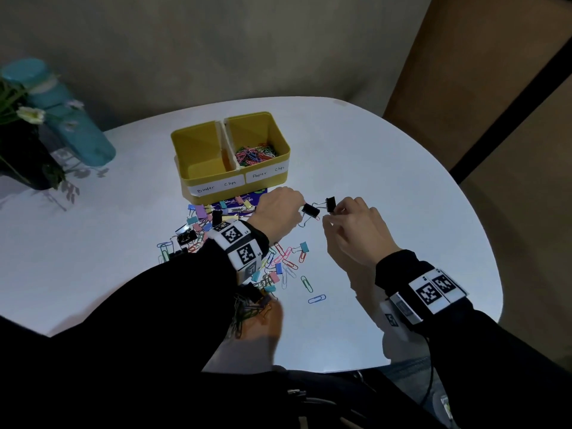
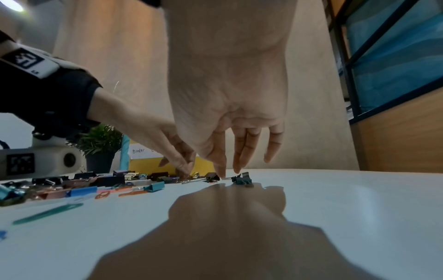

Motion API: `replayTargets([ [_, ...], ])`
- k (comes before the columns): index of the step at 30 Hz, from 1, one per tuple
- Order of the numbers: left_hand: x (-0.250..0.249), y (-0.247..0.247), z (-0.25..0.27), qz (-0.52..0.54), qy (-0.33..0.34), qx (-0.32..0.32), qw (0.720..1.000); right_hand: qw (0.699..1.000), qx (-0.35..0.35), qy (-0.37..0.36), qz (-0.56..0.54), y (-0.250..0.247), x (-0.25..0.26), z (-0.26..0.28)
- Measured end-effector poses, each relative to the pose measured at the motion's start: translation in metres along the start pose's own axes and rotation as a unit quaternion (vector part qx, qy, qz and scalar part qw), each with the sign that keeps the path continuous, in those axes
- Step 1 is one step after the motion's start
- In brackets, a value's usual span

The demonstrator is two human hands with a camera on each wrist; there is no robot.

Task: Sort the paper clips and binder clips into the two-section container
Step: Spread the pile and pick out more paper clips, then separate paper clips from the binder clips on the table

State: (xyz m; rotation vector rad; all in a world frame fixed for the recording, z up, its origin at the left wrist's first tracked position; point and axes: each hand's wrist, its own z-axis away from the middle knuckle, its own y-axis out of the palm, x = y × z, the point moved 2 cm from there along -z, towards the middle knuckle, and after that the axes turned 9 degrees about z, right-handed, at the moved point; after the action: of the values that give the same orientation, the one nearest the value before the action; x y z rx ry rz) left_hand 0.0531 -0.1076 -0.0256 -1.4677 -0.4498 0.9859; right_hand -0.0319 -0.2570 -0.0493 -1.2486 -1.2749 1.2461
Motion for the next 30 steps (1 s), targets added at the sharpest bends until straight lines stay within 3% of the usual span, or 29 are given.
replayTargets([
  [7, -0.007, 0.001, -0.007, 0.023, 0.025, -0.026, 0.999, 0.998, -0.018, -0.012, 0.058, 0.004, 0.012, -0.001],
  [13, -0.011, 0.000, 0.003, -0.048, 0.051, -0.031, 0.997, 0.996, -0.018, -0.030, 0.078, 0.005, 0.007, 0.004],
  [20, -0.010, 0.014, 0.008, -0.145, 0.019, 0.120, 0.982, 0.995, -0.003, -0.043, 0.088, 0.008, 0.018, 0.003],
  [25, -0.001, 0.011, 0.001, -0.112, -0.001, 0.145, 0.983, 0.988, 0.011, -0.073, 0.134, 0.002, 0.018, 0.007],
  [30, 0.007, 0.009, 0.000, -0.050, 0.004, 0.156, 0.986, 0.997, 0.017, -0.064, 0.050, -0.003, 0.016, 0.003],
])
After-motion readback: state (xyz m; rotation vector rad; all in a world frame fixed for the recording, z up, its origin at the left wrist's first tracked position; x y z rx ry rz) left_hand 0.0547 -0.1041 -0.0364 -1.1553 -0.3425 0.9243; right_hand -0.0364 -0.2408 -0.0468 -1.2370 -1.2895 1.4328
